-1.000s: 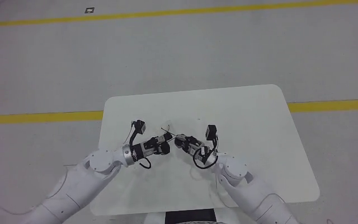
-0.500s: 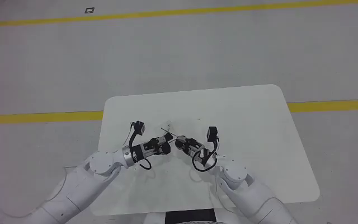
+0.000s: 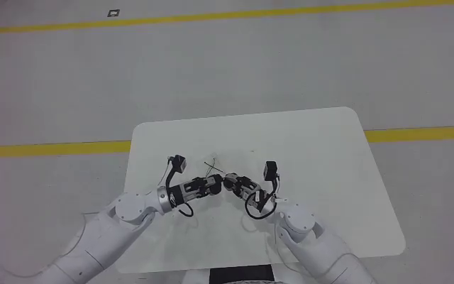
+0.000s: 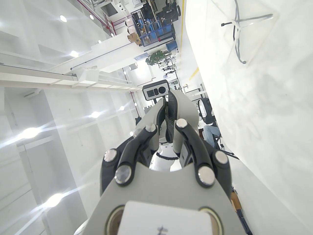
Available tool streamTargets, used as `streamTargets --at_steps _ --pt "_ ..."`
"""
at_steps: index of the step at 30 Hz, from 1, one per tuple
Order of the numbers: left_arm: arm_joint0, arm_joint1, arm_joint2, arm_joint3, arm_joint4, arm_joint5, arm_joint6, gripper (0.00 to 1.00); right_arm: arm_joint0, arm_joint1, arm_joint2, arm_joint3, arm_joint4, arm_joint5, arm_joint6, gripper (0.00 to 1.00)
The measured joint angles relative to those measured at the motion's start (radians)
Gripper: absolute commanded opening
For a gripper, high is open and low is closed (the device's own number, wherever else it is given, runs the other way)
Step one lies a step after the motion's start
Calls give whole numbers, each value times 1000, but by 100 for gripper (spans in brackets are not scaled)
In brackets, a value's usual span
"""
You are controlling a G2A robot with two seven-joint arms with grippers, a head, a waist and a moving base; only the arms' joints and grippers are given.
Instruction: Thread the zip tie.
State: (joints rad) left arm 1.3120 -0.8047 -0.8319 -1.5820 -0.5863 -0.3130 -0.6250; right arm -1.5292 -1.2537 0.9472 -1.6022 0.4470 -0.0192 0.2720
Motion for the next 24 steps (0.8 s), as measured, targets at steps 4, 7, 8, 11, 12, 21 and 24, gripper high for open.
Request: streamTargets --at_steps 4,7,8,11,12,21,24 --pt "4 -3 -3 -2 4 5 -1 21 -5 0 5 -6 -5 -6 5 0" --pt "7 -5 -7 -3 6 6 -2 18 -8 0 7 -10 -9 -8 12 0" --pt "8 -6 -8 -4 7 7 -2 16 -10 0 7 -11 -11 -8 15 0" --pt "12 -8 -13 -6 10 6 -3 15 -12 0 8 -16 -19 -7 21 0" --pt "13 -8 -14 -7 11 5 -4 14 -12 0 8 -17 -21 -8 23 0" --pt "24 -12 -28 -10 16 11 -11 14 -21 1 14 -29 -35 -15 42 0" --pt "29 -13 -33 -11 18 14 -12 0 -23 1 16 -32 -40 -17 48 0"
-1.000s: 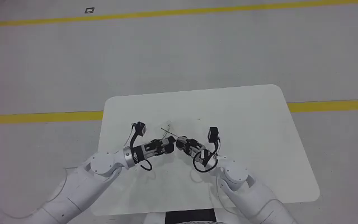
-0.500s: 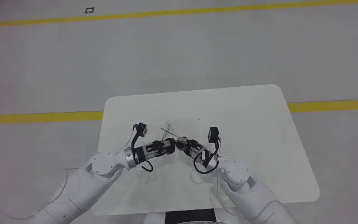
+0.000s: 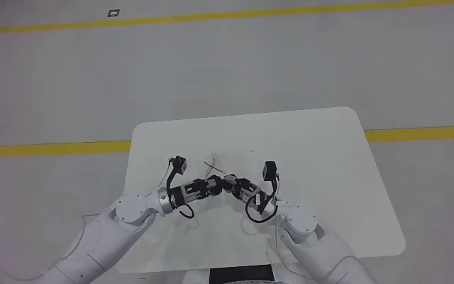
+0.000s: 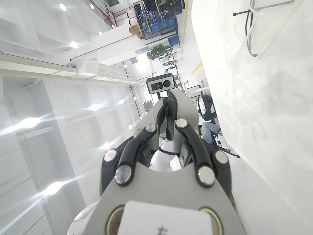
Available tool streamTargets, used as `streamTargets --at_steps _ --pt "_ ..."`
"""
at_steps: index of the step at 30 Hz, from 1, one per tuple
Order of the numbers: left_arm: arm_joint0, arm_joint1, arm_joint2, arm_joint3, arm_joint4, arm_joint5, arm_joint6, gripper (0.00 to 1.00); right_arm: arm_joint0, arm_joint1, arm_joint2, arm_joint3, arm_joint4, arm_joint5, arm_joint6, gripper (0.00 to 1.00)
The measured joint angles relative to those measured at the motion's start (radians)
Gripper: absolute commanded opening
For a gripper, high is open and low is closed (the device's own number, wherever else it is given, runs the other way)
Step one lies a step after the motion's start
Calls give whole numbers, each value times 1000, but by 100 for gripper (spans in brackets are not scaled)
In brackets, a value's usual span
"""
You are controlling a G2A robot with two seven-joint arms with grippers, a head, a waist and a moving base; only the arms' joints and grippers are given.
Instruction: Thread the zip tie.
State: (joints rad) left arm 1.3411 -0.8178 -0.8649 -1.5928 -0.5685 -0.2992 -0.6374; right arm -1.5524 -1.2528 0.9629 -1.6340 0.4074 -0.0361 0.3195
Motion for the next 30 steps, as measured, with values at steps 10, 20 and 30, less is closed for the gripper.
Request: streamTargets --at_steps 10,20,30 --pt "20 -1 -23 -3 2 -2 -12 0 0 0 0 0 -2 -7 38 100" --pt "49 12 -91 6 -50 -42 -127 0 7 10 63 26 45 -43 124 100" --pt "38 11 -133 54 -85 -41 -255 0 20 21 101 57 61 -63 251 100"
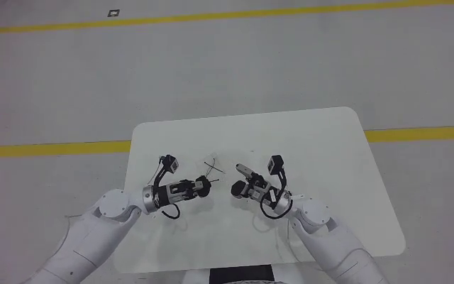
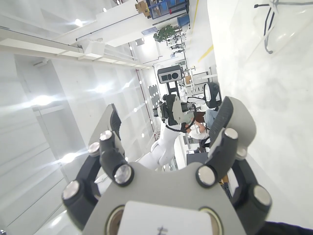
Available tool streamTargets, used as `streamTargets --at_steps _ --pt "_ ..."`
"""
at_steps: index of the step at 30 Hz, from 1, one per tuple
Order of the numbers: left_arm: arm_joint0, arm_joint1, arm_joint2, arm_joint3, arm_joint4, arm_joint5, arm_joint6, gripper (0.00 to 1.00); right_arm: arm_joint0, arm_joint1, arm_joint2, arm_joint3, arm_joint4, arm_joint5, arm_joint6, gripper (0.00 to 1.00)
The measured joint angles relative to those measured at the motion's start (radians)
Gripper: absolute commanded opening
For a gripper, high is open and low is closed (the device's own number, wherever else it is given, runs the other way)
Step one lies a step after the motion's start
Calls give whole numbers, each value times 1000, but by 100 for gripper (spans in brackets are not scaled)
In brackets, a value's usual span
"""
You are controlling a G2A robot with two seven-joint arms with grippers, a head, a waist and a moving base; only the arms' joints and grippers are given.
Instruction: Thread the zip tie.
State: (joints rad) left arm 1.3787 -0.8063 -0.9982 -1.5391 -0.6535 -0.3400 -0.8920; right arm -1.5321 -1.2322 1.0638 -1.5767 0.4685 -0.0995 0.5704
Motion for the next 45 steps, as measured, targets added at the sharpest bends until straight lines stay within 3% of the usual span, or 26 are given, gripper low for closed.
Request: streamTargets --at_steps 4,7,11,15,18,21,27,34,35,36,38,40,45 --pt "0 -1 2 -3 -2 0 2 0 0 0 0 0 0 0 0 100" --pt "-10 -4 12 15 0 33 -10 0 0 1 -7 9 1 -26 47 100" --pt "-45 1 -3 88 -25 84 -141 0 30 6 -6 79 50 -81 229 100" --pt "-61 4 -21 136 -57 88 -222 0 73 4 -29 143 62 -119 346 100" --pt "-69 2 -17 146 -77 92 -267 0 115 -2 -62 182 62 -153 429 100" --pt "-79 -2 -8 142 -73 77 -301 0 122 -4 -66 190 63 -160 439 100" --pt "-77 -4 0 130 -69 88 -292 0 119 -5 -72 191 58 -154 418 100" --pt "-82 -10 22 118 -42 100 -296 0 173 -19 -107 262 63 -155 383 100" --pt "-84 -11 25 120 -39 100 -296 0 180 -21 -113 274 64 -159 384 84" --pt "-85 -11 26 121 -39 100 -297 0 185 -22 -117 282 66 -161 389 52" --pt "-86 -12 27 123 -38 99 -297 0 192 -24 -123 297 73 -168 405 36" --pt "-86 -12 27 124 -38 99 -297 0 194 -25 -125 307 87 -180 423 24" --pt "-86 -12 27 123 -38 99 -297 0 200 -31 -138 331 147 -202 472 16"
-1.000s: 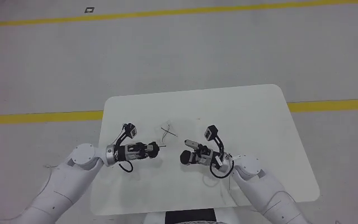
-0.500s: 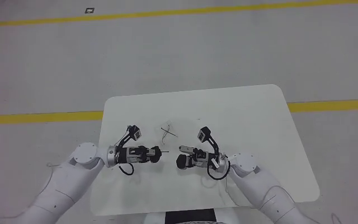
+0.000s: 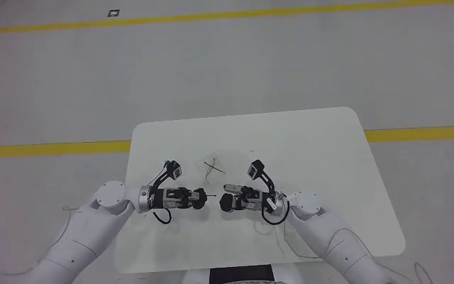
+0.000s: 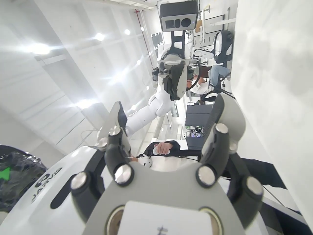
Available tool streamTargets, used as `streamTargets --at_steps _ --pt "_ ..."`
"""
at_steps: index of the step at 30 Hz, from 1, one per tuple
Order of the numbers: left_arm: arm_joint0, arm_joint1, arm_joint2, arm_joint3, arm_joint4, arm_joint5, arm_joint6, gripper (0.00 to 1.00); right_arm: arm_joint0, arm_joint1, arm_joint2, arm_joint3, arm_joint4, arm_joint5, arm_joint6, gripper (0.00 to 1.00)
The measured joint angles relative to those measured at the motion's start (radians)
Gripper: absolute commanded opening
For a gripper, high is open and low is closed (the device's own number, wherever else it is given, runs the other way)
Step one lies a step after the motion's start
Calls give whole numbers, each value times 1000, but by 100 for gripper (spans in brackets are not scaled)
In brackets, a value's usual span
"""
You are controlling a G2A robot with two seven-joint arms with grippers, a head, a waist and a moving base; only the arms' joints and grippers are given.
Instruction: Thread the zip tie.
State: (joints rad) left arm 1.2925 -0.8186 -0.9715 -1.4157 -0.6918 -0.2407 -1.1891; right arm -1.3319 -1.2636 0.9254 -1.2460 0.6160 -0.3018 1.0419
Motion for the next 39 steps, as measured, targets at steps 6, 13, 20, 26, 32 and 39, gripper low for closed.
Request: streamTargets --at_steps 6,13,20,26,32,39 --pt "0 0 0 0 0 0 0 0 17 -10 -26 24 2 -11 -3 8" --pt "0 0 0 0 0 0 0 0 30 -18 -49 39 -4 -16 -13 9" --pt "0 0 0 0 0 0 0 0 37 -23 -60 48 -6 -22 -23 20" --pt "0 0 0 0 0 0 0 0 33 -23 -57 45 -10 -23 -28 9" --pt "0 0 0 0 0 0 0 0 33 -24 -60 46 -9 -22 -31 8" --pt "0 0 0 0 0 0 0 0 36 -26 -60 49 -9 -25 -34 12"
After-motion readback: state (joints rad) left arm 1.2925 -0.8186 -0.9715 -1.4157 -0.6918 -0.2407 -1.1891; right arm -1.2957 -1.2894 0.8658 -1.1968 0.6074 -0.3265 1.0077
